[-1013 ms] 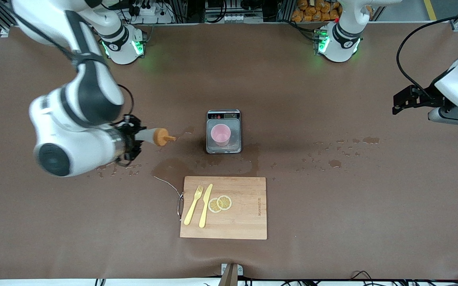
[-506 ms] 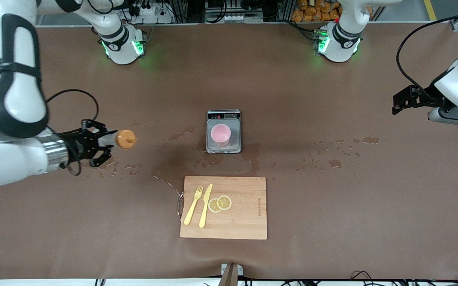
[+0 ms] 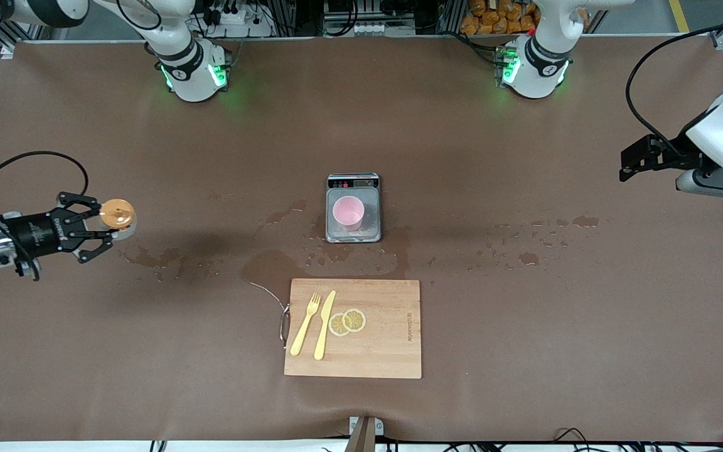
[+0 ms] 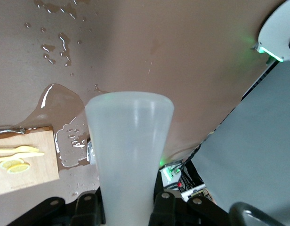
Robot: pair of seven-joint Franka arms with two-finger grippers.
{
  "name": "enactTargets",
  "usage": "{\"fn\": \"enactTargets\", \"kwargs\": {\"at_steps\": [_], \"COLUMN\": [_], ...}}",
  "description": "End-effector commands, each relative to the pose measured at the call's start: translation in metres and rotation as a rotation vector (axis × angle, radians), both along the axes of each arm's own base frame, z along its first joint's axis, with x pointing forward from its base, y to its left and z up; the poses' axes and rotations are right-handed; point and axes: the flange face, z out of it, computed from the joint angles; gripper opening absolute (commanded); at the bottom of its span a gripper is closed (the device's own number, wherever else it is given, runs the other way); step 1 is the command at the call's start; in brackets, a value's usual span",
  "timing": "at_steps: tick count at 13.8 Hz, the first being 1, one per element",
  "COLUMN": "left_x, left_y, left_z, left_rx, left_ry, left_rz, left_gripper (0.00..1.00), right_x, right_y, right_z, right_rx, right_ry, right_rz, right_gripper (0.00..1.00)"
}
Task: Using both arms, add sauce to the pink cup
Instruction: 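Move the white bottle away from the cup with the right gripper, then lay the white bottle down on the table with the right gripper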
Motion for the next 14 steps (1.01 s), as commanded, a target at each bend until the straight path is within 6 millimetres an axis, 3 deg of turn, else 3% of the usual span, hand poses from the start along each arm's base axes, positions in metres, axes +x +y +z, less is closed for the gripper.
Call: {"fn": "enactTargets", "kwargs": {"at_steps": [1, 5, 12, 14], "left_x": [-0.002, -0.002, -0.001, -0.001], "left_y": [0.002, 0.002, 0.000, 0.001], "left_z": [0.006, 0.002, 0.002, 0.003], "left_rx": [0.014, 0.016, 0.024, 0.024], "left_ry": [-0.017, -0.009, -0.007, -0.008], "left_rz": [-0.003, -0.005, -0.021, -0.019], "left_gripper": [1.00, 1.00, 1.00, 1.00], "right_x": [-0.009, -0.021, -0.042, -0.045], "right_y": [-0.033, -0.091, -0.133, -0.137], "right_z": [-0.027, -0.100, -0.206, -0.223], "right_rx": [0.125, 0.282, 0.438, 0.450], "right_ry": [-0.044, -0.126, -0.167, -0.195], "right_rz": [0.009, 0.011, -0.062, -0.062], "right_gripper": [0.00, 0.00, 0.00, 0.00]}}
